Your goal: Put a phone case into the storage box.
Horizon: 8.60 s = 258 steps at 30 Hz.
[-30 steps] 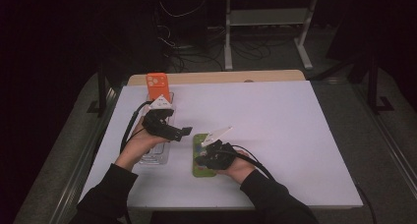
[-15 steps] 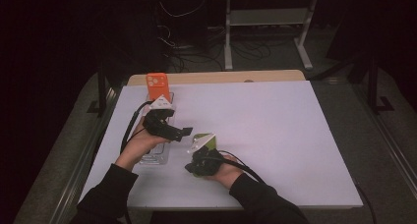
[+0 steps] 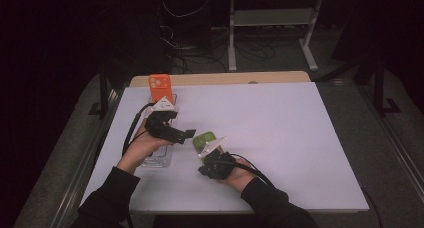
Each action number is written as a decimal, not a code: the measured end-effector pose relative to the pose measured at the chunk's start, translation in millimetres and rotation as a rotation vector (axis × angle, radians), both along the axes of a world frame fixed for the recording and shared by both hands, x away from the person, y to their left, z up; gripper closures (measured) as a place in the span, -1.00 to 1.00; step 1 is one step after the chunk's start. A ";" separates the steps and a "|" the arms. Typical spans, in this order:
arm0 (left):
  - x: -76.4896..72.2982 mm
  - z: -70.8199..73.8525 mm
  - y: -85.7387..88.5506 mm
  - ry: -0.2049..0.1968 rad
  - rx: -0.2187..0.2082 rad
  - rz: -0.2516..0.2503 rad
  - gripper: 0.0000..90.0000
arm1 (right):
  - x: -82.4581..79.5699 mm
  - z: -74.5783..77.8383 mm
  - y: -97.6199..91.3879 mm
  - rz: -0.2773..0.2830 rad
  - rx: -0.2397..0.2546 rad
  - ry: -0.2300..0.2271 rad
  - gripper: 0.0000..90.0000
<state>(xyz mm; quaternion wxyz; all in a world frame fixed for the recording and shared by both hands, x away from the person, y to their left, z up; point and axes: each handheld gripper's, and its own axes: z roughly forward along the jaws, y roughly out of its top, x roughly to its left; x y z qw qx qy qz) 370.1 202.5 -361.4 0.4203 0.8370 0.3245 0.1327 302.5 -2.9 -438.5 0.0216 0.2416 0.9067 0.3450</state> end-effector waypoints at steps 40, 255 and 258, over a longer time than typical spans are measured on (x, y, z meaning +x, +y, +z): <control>-6.5 -1.8 -7.1 0.033 -0.057 -0.081 -1.00 | -4.4 19.8 -179.5 -0.315 0.134 -0.116 -0.93; -31.0 -11.2 -85.0 0.039 0.238 -0.737 -1.00 | 35.8 73.0 -82.8 0.404 -0.067 -0.089 -0.66; -30.5 -13.7 -86.3 0.046 0.248 -0.738 -1.00 | 35.8 73.9 -82.7 0.405 -0.066 -0.089 -0.66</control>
